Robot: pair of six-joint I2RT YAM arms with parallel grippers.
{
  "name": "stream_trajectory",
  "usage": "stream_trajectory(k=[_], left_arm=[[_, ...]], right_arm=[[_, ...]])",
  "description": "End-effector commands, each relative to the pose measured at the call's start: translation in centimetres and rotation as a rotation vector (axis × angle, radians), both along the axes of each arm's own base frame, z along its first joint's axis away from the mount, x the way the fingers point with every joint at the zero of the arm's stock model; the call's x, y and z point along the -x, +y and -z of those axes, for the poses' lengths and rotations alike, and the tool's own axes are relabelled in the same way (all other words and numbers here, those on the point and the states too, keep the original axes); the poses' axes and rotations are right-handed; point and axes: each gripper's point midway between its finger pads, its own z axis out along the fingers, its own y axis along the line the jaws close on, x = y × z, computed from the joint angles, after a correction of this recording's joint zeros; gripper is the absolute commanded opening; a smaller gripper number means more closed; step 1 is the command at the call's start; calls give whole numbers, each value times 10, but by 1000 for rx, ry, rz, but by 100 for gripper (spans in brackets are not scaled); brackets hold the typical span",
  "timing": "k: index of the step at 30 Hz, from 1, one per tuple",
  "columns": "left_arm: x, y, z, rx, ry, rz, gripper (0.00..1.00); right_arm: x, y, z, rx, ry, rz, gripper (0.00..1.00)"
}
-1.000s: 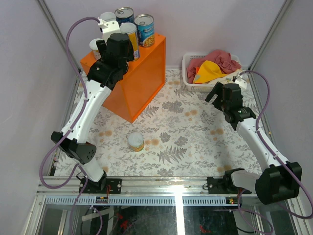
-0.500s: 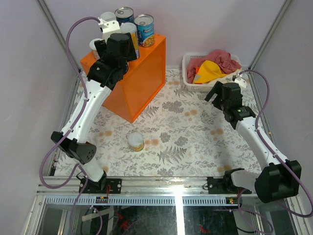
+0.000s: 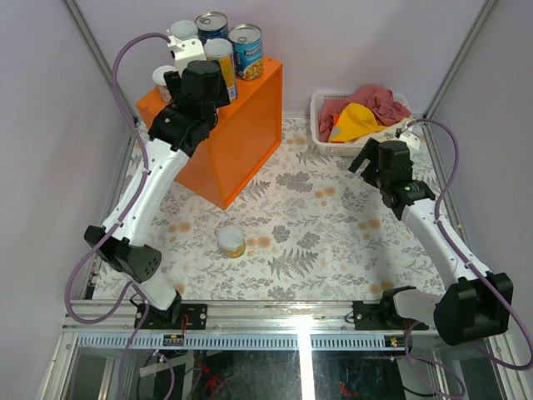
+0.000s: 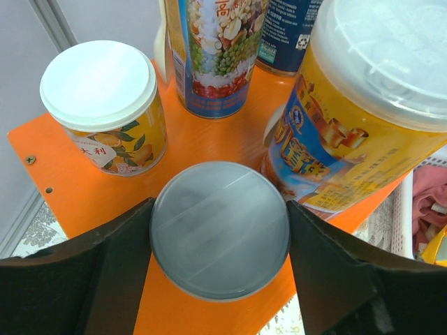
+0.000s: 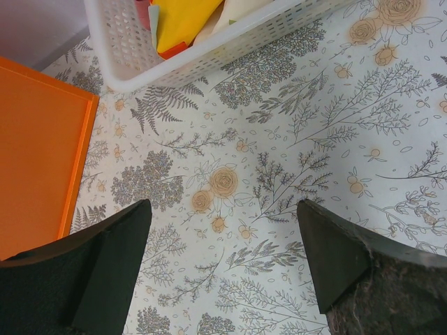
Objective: Place and organize the canned foods onto the counter
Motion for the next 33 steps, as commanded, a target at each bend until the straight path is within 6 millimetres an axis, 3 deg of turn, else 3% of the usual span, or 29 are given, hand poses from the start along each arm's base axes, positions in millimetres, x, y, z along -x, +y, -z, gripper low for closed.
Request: stream_trajectory(k=[1,10,26,33], left_arm=[[3,8,-13,15,-59,-11,64],[2,34,-10,5,-66,-84,55],[-12,57,-6,-12,-111,-118,54],[-23,58,-4,-16,-118,-104,54]], right_arm=[[-6,3,-30,-28,-91,-3,92],[-2,2,-31,-27,-93,-4,92],[3,3,-30,-36,-95,-8,92],[1,4,-30,-36,-95,-10,92]])
